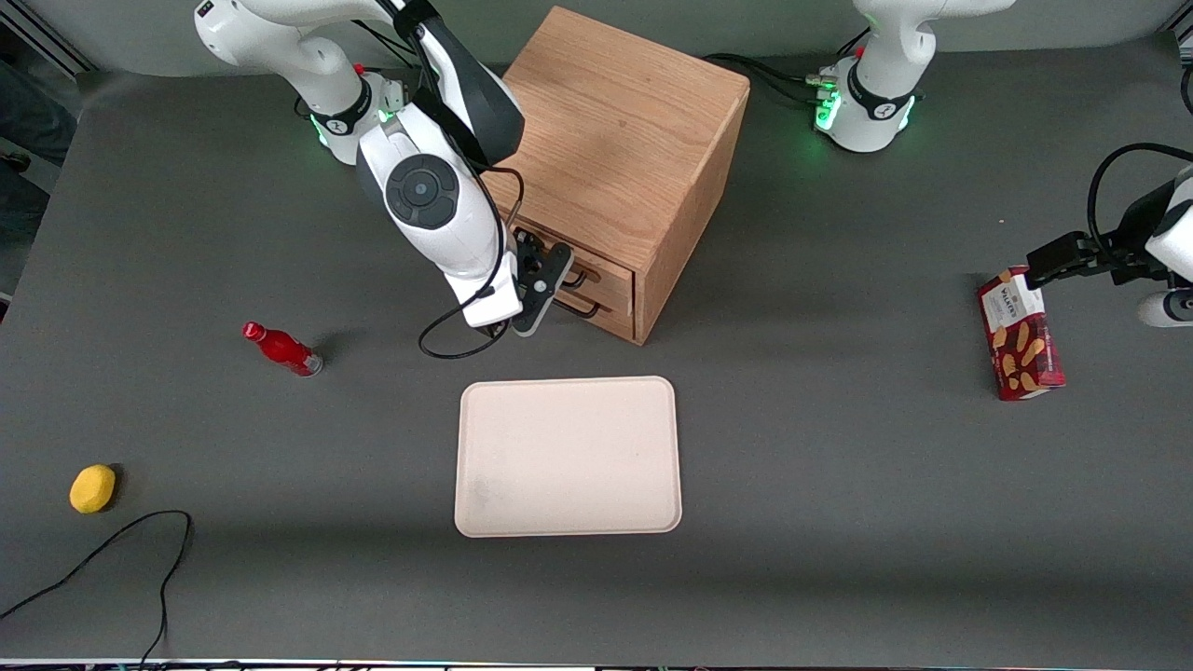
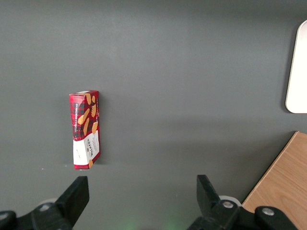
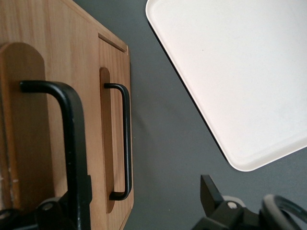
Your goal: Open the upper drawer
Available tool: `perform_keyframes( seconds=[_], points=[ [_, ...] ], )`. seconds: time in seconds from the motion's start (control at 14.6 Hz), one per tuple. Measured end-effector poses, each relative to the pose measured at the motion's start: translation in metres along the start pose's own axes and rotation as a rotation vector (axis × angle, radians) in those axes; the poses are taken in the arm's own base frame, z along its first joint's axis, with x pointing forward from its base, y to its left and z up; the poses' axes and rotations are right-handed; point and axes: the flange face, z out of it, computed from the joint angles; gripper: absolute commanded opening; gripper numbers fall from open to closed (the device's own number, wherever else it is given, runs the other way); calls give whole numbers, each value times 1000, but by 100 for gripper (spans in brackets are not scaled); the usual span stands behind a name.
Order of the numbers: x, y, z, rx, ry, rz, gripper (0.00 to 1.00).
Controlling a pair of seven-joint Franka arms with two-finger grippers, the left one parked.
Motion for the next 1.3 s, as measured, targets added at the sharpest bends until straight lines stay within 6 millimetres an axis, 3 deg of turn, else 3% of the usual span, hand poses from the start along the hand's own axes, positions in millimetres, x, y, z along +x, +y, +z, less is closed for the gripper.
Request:
perform_keyframes(
  seconds=[1.3],
  points=[
    [1,41,-10,-37,34,7,100]
  ],
)
